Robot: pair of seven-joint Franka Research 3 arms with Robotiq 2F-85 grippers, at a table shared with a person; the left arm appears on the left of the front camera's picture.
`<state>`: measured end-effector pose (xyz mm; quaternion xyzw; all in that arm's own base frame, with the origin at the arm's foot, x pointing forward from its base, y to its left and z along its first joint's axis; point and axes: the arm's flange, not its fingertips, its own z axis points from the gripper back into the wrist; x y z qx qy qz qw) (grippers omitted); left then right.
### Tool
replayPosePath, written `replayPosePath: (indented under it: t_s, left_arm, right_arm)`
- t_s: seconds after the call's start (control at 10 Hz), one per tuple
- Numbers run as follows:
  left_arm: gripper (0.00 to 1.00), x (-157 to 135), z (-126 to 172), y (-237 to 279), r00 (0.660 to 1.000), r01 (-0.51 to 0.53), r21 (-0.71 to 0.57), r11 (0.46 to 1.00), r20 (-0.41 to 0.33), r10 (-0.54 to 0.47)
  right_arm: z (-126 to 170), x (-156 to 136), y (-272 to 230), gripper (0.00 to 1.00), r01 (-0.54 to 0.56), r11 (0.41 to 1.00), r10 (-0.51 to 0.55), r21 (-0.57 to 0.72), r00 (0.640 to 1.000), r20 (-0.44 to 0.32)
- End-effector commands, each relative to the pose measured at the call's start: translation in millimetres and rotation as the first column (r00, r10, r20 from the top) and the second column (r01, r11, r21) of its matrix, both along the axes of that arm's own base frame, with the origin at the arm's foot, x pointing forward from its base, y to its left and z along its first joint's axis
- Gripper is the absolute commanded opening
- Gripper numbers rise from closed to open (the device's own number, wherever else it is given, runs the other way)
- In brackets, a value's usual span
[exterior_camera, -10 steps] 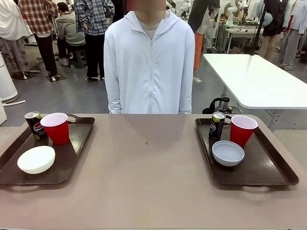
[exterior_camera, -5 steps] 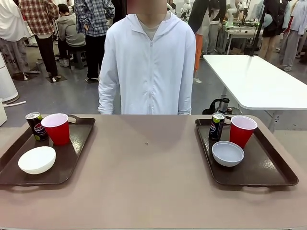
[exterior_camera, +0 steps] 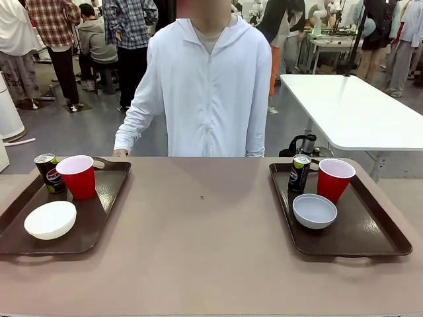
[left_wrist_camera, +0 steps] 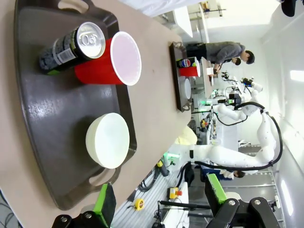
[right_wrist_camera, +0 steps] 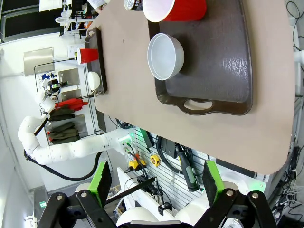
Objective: Prepare tableware on both trays.
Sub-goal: Pick up a Picnic Bowl from the table and place it on a Handle tray.
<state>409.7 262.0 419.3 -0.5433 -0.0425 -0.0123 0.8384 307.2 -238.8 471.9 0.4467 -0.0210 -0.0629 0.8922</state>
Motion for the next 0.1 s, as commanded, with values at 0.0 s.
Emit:
replayPosePath:
  t_s: [0.0]
  left_arm:
    - [1.0, -0.3, 1.6, -0.9, 1.0, -0.015, -0.008, 1.0, -0.007, 0.015]
  right_arm:
    - [0.1, 0.8, 0.4, 1.0, -0.001, 1.0, 0.001, 0.0, 1.0, 0.0]
